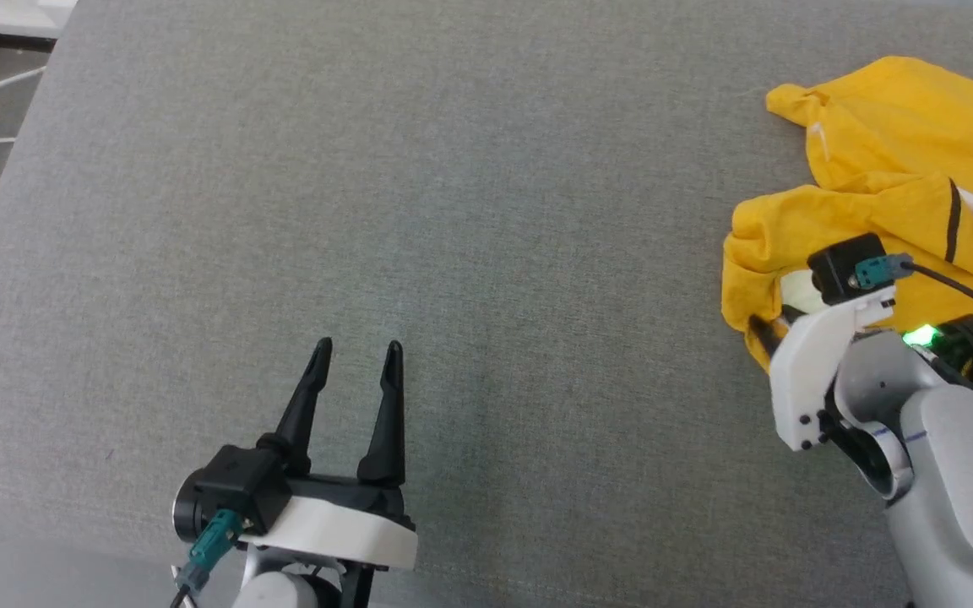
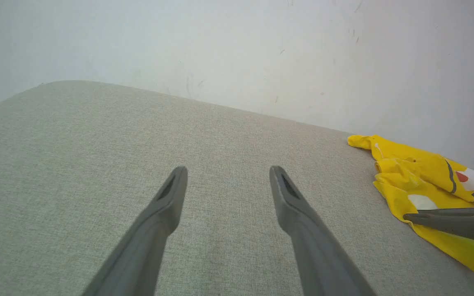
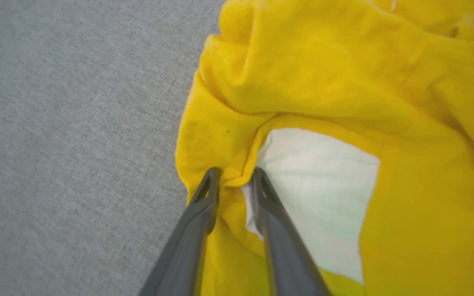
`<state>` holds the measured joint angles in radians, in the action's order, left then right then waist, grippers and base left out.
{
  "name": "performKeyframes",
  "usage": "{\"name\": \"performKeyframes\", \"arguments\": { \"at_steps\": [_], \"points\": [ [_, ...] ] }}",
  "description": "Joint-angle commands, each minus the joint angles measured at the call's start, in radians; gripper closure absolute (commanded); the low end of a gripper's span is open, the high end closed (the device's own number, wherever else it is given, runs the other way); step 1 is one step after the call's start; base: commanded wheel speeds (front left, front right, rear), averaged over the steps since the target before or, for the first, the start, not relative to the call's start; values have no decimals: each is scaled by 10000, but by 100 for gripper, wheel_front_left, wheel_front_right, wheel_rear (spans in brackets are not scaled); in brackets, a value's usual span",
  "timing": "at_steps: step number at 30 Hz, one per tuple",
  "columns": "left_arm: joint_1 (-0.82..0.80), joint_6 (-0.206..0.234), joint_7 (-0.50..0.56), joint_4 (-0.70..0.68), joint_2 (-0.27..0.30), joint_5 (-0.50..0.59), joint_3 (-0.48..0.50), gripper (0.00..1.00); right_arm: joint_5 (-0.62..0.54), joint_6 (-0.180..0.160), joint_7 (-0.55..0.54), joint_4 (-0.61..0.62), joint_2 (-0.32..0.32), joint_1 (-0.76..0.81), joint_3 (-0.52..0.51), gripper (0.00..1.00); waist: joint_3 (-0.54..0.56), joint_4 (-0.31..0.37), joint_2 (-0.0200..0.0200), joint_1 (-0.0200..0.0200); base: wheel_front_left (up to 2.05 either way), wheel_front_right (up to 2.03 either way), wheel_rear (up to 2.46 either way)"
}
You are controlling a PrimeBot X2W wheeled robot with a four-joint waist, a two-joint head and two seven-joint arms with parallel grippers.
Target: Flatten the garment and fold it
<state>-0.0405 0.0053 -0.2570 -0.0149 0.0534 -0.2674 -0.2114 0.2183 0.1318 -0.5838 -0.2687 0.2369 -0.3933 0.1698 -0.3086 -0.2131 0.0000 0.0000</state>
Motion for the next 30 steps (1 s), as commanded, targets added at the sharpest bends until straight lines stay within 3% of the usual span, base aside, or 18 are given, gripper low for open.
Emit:
{"name": "performKeyframes", "arguments": {
  "at_steps": [1,7,14,15,16,17,23,30],
  "points": [
    [-76,85,-47,20,-22,-91,18,0,14,-11,42,-357,-209,27,264,100,-5,-11,0,0,0,0,0],
    [-7,114,-47,50,-24,-76,96,0,838,-11,250,374,-634,-431,1857,100,187,245,0,0,0,0,0],
    [-51,72,-47,129,-27,-101,22,0,2349,-11,-427,1028,-961,235,3790,100,325,473,0,0,0,0,0],
    [-58,73,-47,144,-27,-108,11,0,2351,-11,-480,951,-889,352,3882,70,338,487,0,0,0,0,0],
    [-65,72,-47,158,-27,-115,-4,0,2296,-11,-408,908,-811,421,3939,16,353,496,0,0,0,0,0],
    [-66,73,-47,170,-28,-123,-14,0,2286,-11,-236,855,-810,506,3837,0,376,509,0,0,0,0,0],
    [122,116,-47,196,-21,-123,108,0,2313,-11,684,1114,-1036,754,2542,0,624,785,0,0,0,0,0],
    [529,129,-47,104,18,-72,301,0,1442,-11,1808,2596,-1245,1597,-19,0,1036,1285,0,0,0,0,0]
  ]
}}
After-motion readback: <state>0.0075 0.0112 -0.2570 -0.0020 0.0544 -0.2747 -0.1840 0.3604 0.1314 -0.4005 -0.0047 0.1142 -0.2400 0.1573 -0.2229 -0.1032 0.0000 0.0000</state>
